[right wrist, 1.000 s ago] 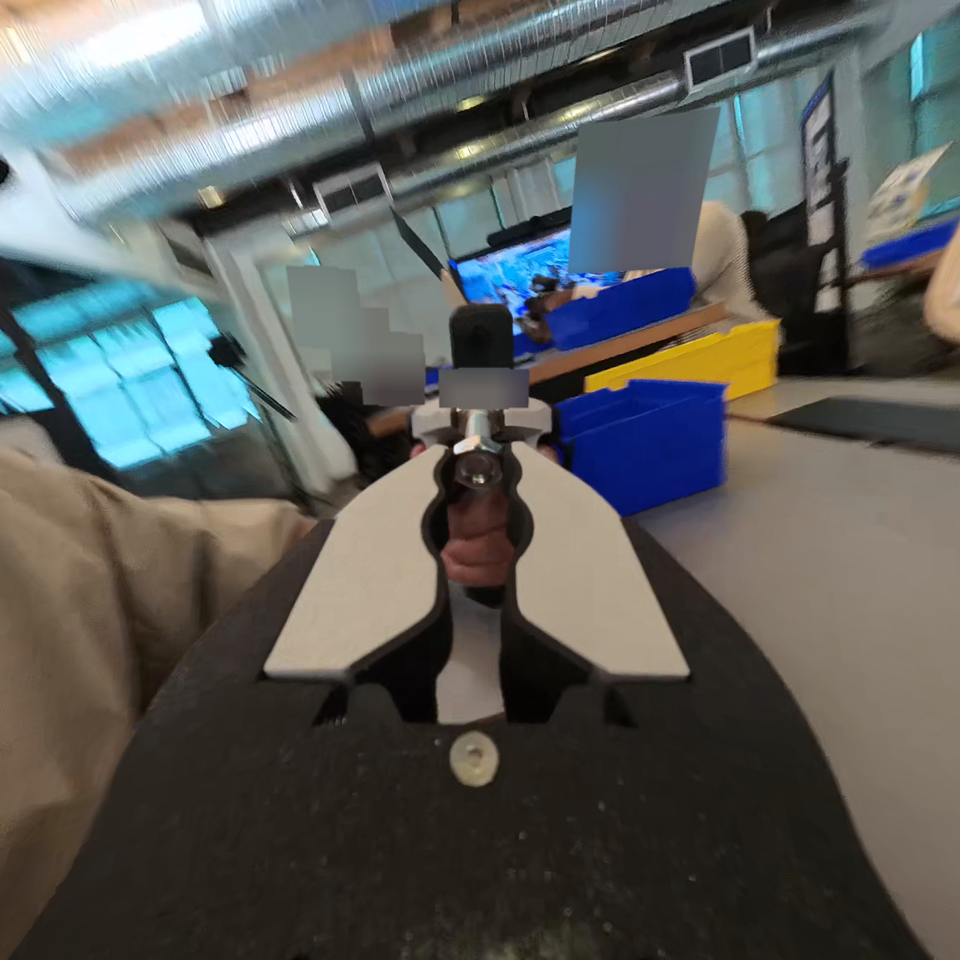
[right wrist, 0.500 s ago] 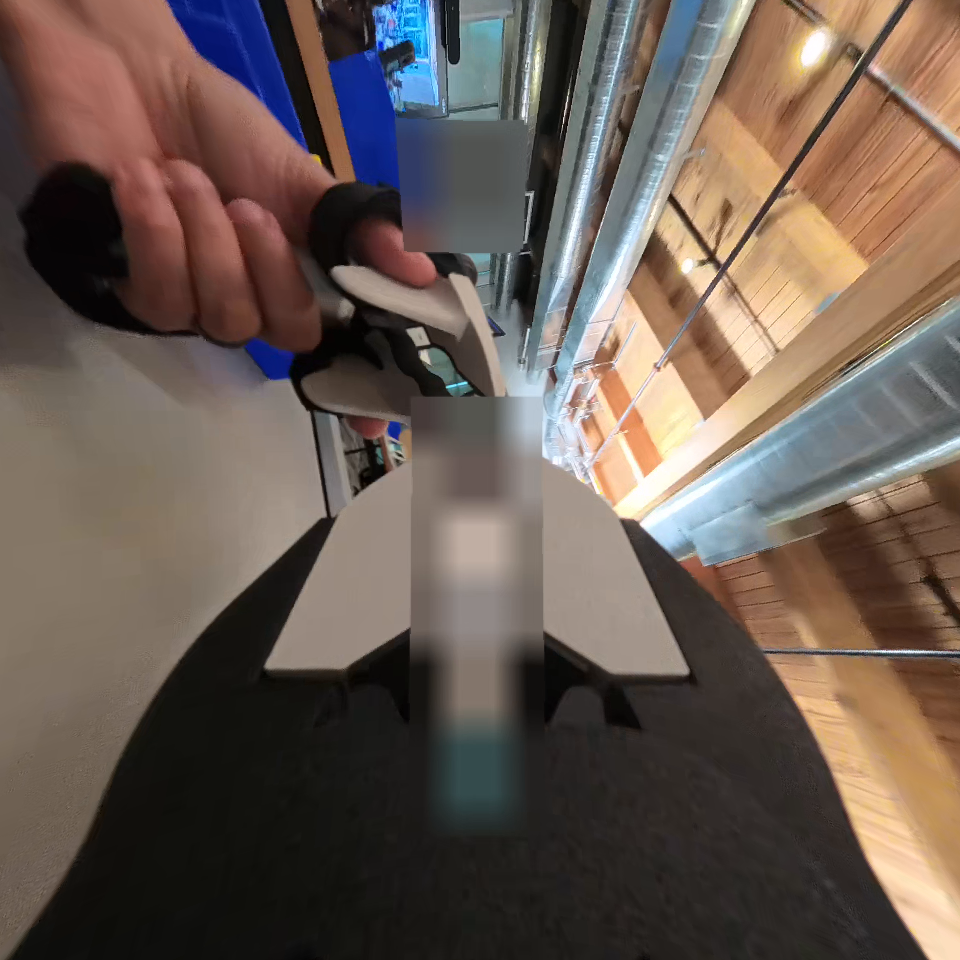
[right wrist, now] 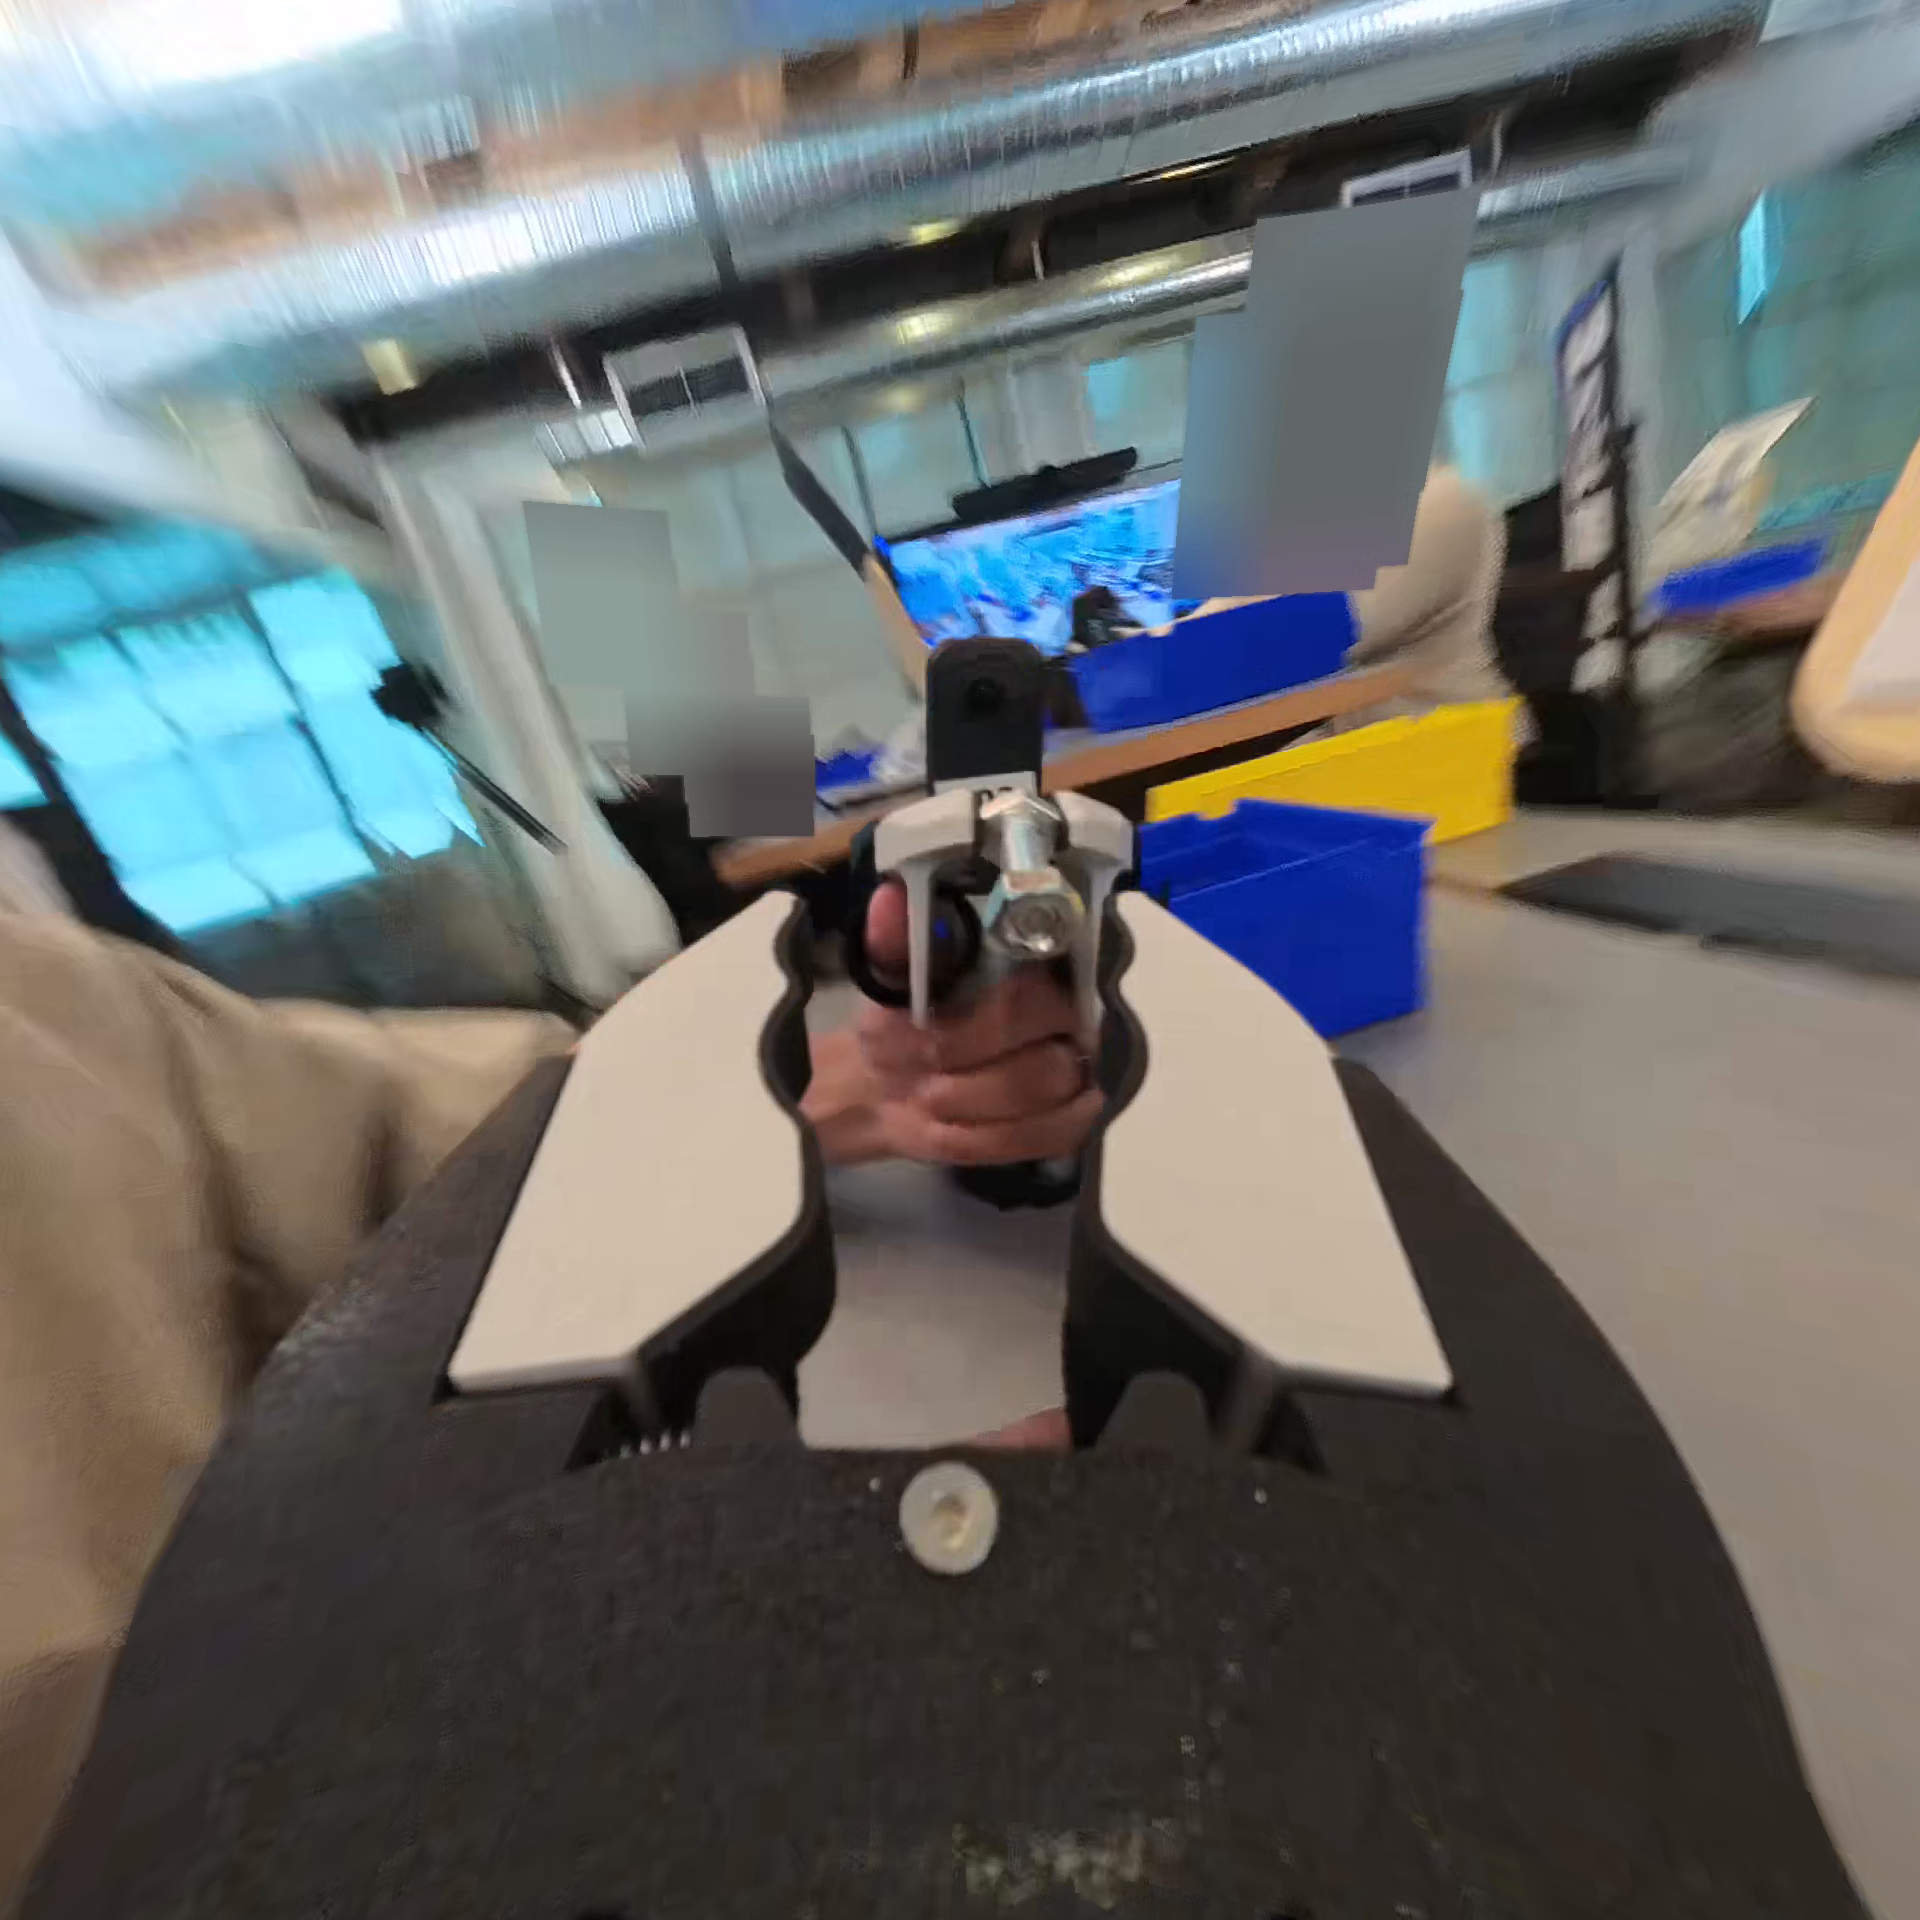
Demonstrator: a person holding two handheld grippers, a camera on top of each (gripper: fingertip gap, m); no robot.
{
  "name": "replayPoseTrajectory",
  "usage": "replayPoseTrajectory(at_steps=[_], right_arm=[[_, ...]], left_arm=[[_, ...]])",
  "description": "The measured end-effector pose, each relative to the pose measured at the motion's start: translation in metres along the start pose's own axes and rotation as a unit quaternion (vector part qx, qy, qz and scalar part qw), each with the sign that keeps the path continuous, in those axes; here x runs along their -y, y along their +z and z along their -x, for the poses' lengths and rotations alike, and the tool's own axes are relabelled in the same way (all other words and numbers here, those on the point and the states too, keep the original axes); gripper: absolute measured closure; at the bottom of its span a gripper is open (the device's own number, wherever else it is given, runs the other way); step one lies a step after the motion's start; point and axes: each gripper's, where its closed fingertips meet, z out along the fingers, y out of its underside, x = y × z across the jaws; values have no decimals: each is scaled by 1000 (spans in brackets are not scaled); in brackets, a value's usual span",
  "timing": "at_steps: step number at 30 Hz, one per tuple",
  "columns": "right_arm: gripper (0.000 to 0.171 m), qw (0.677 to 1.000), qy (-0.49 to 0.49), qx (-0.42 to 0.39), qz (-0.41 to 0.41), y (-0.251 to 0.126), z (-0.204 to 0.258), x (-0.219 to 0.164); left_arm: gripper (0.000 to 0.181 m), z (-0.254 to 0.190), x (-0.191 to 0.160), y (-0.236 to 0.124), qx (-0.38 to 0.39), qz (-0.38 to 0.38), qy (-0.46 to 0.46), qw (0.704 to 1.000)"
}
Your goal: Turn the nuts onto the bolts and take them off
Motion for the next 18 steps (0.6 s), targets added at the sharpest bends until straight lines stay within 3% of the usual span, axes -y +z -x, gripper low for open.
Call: replayPoseTrajectory(at_steps=[5,10,13,18], right_arm=[[116,959,279,34,-41,1,-22,-9],[121,876,462,122,-67,5,-14,-16],[123,844,509,146,-87,3,-15,-17],[133,833,519,167,-92,4,-10,-16]], left_arm=[[164,-7,2,1,10,25,63,998],[164,-8,-12,7,9,53,77,996],[164,-10,-16,9,9,58,88,994],[164,-11,-18,10,13,71,103,992]])
